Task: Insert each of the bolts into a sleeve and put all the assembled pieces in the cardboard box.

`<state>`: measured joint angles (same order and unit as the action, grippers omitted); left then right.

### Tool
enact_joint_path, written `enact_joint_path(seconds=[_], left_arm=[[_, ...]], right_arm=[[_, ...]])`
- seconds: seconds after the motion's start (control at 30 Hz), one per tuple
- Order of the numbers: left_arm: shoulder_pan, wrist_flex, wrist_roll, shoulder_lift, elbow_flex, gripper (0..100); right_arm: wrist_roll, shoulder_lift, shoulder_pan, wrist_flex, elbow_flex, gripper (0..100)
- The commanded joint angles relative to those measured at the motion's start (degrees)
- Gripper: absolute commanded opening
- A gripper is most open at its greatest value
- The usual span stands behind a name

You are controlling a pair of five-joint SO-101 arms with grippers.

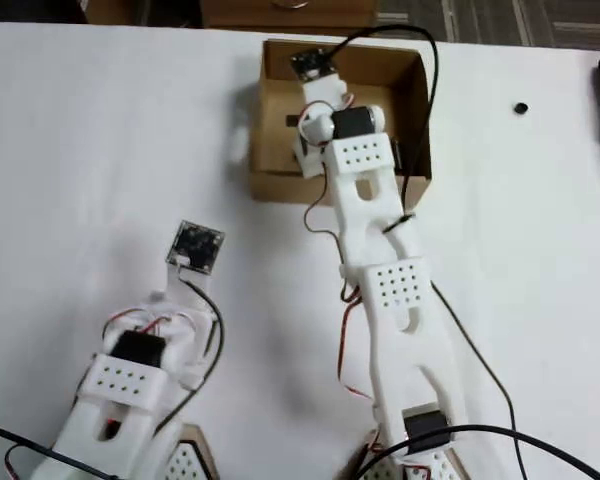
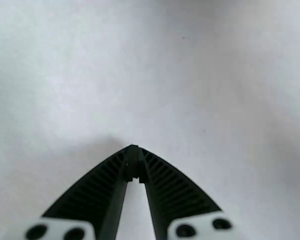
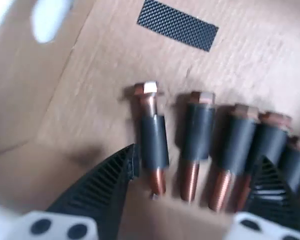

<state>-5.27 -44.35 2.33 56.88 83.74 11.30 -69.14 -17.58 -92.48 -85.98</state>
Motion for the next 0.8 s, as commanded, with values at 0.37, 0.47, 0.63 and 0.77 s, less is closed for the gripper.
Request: enact_joint_path(seconds=[0.37, 0.47, 0.63, 0.77], left_arm=[[1.1, -4.0, -0.2, 0.4, -3.3, 2], [1.1, -4.7, -0.2, 0.4, -3.6, 2], [1.0, -6.9, -0.1, 0.4, -4.7, 2], [1.1, -13.8, -0.1, 0.4, -8.1, 2]], right_arm=[[0.1, 28.0, 0.3, -8.9, 6.2, 33.4], [0.1, 39.6, 0.0, -8.9, 18.7, 33.4], [0.0, 61.1, -0.5, -8.9, 39.9, 33.4], [0.0, 78.5, -0.7, -8.8, 54.1, 33.4]])
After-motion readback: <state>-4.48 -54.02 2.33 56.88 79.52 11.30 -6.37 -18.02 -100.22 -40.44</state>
